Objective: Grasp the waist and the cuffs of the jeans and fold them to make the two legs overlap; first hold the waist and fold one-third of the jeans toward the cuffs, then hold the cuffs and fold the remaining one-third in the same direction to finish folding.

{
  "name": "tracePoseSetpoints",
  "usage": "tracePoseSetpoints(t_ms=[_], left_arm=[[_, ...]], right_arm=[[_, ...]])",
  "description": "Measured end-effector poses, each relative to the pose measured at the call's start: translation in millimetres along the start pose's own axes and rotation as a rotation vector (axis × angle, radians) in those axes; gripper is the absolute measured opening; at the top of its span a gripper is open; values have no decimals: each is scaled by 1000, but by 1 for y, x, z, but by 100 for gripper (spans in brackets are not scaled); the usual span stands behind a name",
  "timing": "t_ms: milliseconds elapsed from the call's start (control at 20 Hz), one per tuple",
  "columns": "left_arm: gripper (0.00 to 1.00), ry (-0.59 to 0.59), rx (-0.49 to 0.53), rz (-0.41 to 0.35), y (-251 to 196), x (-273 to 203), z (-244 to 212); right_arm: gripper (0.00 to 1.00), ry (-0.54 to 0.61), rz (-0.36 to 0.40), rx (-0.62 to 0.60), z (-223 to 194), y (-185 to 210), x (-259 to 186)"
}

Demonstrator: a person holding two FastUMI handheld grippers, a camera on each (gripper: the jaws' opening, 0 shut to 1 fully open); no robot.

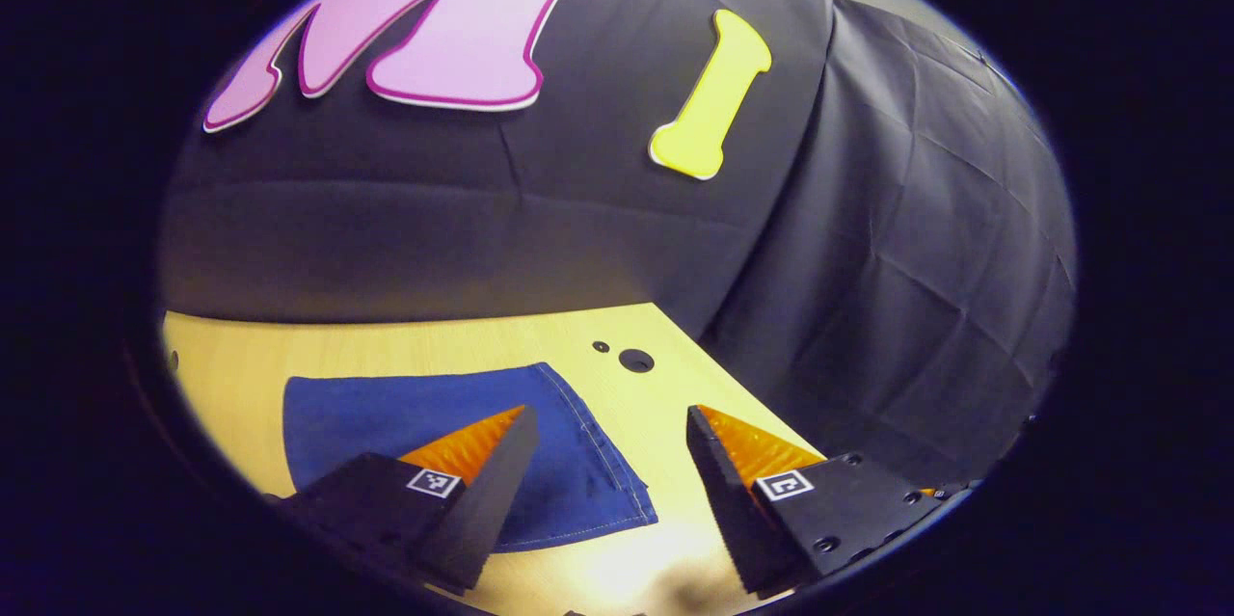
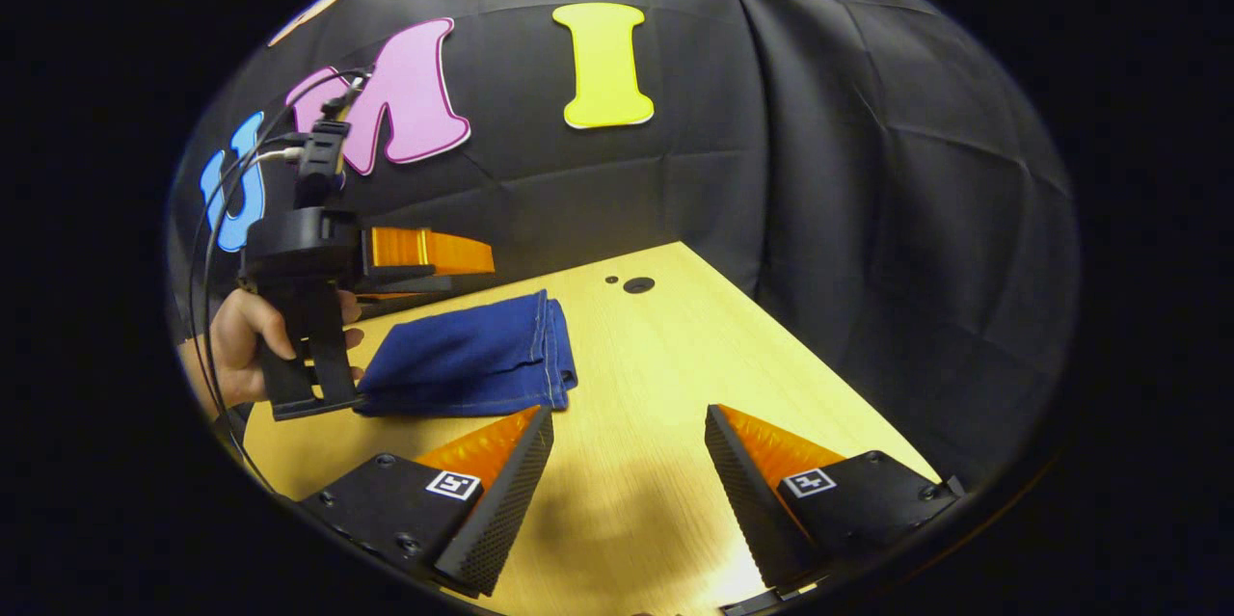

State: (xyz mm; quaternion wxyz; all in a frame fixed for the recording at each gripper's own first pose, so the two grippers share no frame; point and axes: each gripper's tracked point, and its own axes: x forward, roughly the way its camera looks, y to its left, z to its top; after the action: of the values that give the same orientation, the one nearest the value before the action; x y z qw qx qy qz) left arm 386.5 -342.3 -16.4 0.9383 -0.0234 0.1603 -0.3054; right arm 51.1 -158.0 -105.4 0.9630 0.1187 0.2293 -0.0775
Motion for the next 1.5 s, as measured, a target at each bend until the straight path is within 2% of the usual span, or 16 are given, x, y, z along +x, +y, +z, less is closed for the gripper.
tracePoseSetpoints(t_ms=[200, 450, 600, 700, 850, 1050, 1250, 1500], left_arm=[[97, -184, 3, 102, 28, -113, 42], [96, -280, 77, 312, 78, -279, 48], [96, -335, 9, 360, 84, -340, 41], [96, -366, -29, 403, 93, -381, 34], [97, -415, -30, 450, 95, -440, 31], [96, -430, 12, 483, 91, -491, 19], [96, -435, -5, 483, 78, -512, 7], [96, -444, 50, 509, 62, -523, 6]], right_arm=[[97, -86, 47, -35, 40, 28, -23], [97, -196, 146, -73, 85, 81, -65], [97, -277, 206, -122, 108, 116, -99], [97, -292, 237, -156, 114, 136, -124], [97, -317, 255, -179, 128, 151, -167], [96, -363, 251, -233, 143, 160, -212], [96, -408, 268, -265, 146, 166, -238], [96, -392, 288, -237, 131, 166, -244]])
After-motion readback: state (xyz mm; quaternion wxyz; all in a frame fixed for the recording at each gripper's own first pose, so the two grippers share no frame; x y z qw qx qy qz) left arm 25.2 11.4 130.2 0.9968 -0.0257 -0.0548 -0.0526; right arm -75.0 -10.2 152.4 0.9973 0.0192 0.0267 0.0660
